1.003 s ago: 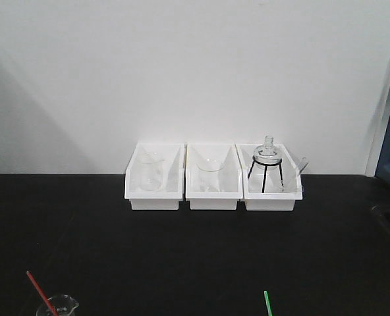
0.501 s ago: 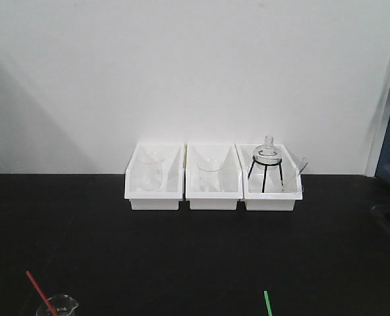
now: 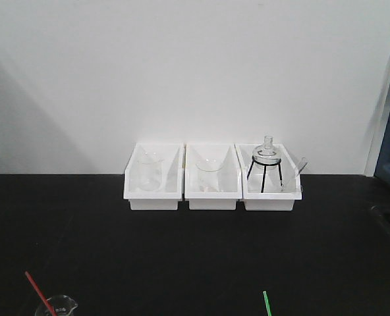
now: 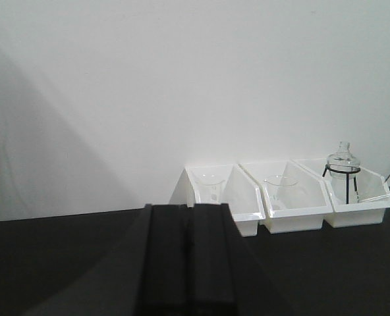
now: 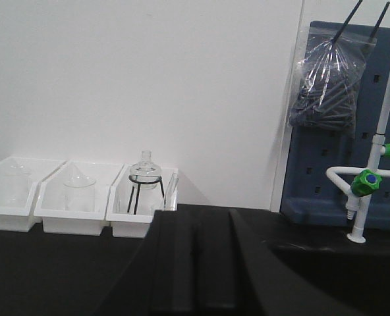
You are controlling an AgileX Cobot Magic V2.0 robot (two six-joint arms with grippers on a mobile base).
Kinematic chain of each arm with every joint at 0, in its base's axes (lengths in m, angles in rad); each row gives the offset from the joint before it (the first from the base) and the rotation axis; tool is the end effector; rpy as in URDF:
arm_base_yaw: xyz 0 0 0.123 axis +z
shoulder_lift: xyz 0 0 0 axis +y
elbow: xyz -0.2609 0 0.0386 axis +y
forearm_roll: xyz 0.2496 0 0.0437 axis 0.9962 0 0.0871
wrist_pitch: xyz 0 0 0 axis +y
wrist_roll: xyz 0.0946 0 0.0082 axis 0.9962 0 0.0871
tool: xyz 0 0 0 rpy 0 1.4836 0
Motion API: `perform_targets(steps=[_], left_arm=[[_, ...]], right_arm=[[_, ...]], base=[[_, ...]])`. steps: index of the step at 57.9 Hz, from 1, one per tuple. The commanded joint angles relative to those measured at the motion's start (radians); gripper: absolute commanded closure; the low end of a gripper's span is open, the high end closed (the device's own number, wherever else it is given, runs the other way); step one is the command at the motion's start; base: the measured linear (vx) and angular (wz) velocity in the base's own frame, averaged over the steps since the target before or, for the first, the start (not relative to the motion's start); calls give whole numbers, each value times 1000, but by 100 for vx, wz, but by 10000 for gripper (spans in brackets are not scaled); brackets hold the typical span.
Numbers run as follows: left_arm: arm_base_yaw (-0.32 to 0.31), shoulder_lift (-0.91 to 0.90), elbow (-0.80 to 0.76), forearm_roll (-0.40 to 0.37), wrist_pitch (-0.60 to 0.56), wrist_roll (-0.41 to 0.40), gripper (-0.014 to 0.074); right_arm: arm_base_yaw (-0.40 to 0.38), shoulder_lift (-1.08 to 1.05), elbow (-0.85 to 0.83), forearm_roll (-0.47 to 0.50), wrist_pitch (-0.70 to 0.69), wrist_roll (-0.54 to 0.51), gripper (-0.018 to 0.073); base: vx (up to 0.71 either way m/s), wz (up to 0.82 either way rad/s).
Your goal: Sort red and green spoons into left cabinet
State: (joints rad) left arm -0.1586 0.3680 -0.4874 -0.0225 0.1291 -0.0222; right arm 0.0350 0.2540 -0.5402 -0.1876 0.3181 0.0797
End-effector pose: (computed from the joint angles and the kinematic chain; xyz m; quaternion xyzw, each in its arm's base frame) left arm 0.1063 -0.0173 0.3333 0.0398 0.6780 -0.0754 0.7301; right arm 0.0790 -0.0028 0.3440 -0.0246 0.6850 -0.0432 0.7269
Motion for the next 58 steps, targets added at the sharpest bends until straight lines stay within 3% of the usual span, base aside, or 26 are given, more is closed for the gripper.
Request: perform_targets(steps=[1, 14, 24, 37, 47, 58], left_arm=[[-1, 125, -112, 0, -60, 2, 600], [-1, 293, -186, -5, -64, 1, 600], [-1, 328, -186, -8, -56, 1, 587], [-1, 330, -186, -8, -63, 1, 503], [-1, 330, -186, -8, -53, 1, 371], [-1, 330, -186, -8, -27, 1, 186]], right_arm=[[-5, 105, -121, -17, -53, -4, 564], [-5, 235, -209, -8, -69, 0, 564], [-5, 247, -209, 74, -85, 1, 559], [-5, 247, -209, 126, -76, 0, 483], [-5, 247, -209, 133, -60, 0, 309], [-5, 247, -205, 136, -51, 0, -1]], base=[[0, 0], [0, 0], [0, 0], [0, 0], [0, 0], [0, 0]])
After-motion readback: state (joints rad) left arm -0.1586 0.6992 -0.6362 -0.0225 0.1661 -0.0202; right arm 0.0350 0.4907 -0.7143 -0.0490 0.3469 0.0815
